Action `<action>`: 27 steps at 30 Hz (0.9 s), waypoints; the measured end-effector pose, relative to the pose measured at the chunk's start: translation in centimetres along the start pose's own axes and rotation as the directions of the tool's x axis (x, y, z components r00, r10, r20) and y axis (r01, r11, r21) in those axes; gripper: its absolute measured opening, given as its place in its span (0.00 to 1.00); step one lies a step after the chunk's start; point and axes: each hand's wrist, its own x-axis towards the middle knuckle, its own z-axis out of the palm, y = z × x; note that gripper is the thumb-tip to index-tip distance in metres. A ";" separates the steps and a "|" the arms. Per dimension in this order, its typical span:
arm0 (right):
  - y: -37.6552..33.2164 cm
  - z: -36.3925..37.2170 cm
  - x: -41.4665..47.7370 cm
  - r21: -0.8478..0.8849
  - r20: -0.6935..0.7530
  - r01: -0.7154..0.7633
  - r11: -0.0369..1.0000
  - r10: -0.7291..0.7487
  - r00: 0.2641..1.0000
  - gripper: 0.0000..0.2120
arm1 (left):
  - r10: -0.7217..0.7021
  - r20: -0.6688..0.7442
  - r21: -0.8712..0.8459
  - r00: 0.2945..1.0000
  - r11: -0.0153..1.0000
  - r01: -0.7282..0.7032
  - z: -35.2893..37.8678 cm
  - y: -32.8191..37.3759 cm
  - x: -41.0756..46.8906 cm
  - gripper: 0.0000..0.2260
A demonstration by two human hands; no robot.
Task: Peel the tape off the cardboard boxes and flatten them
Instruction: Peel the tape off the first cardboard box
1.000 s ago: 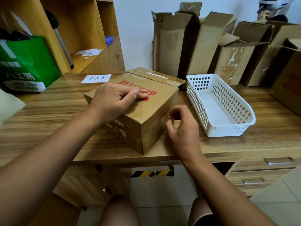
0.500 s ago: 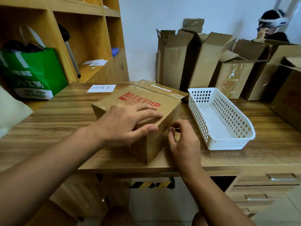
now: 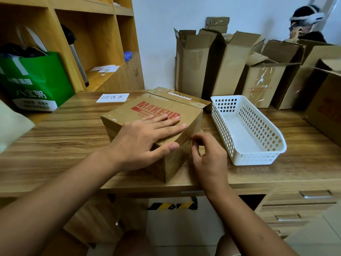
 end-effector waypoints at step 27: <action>0.4 -0.1 0.5 0.140 0.018 -0.217 0.966 0.216 0.976 0.09 | -0.038 -0.140 -0.045 0.989 0.998 0.032 1.0 0.1 0.0 0.23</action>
